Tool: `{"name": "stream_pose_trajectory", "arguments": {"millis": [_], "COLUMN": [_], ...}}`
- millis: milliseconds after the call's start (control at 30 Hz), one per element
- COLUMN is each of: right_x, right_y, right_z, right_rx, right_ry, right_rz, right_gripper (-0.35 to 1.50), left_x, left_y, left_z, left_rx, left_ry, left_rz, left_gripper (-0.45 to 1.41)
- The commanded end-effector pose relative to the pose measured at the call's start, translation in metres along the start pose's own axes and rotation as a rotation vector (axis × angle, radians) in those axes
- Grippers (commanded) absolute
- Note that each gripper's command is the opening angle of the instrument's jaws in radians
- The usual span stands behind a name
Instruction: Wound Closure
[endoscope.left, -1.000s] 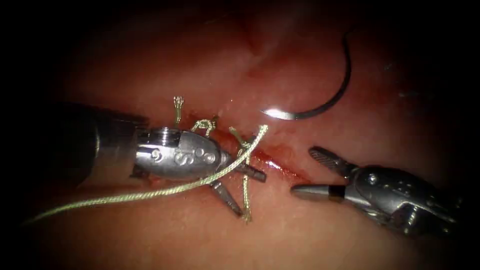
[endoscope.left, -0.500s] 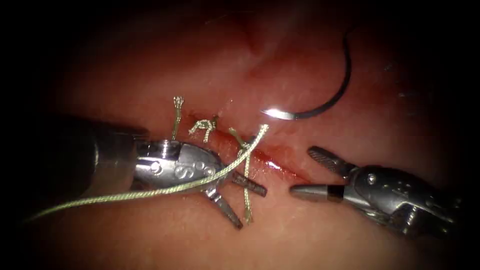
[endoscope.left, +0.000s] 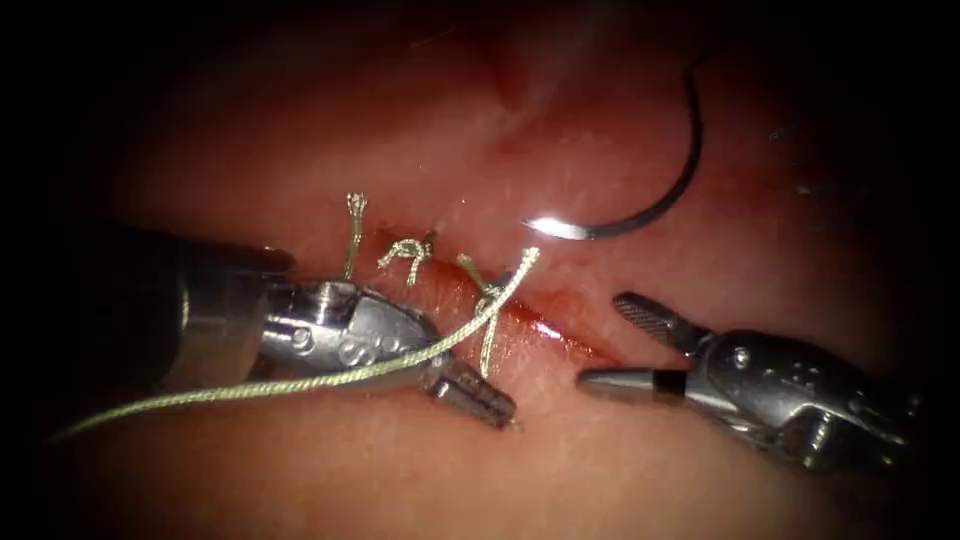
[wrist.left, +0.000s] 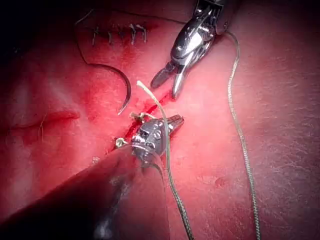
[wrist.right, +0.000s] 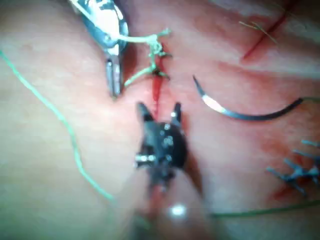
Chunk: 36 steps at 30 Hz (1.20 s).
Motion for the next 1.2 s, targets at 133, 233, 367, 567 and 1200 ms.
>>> {"name": "stream_pose_trajectory", "arguments": {"millis": [133,233,367,567,1200], "right_x": [-0.0002,0.0,0.0009,0.003,0.0062], "right_y": [-0.0002,-0.0004,-0.0008,-0.0015,-0.0039], "right_z": [0.001,0.0012,0.0015,0.0026,0.0114], "right_rx": [0.003,0.001,0.002,0.005,-0.009], "right_ry": [0.002,0.002,0.004,0.001,0.02], "right_rz": [0.001,0.002,-0.009,-0.18,-0.467], "right_gripper": [1.48,1.48,1.48,1.48,1.45], "left_x": [0.0003,0.0007,0.0008,0.0004,-0.0006], "left_y": [-0.0005,-0.0011,-0.002,-0.0022,-0.0021], "left_z": [-0.0012,-0.0028,-0.0051,-0.0075,-0.0104], "left_rx": [0.057,0.107,0.178,0.213,0.259], "left_ry": [0.03,0.076,0.132,0.159,0.202], "left_rz": [-0.019,-0.043,-0.087,-0.123,-0.161], "left_gripper": [-0.45,-0.45,-0.45,-0.45,-0.45]}}
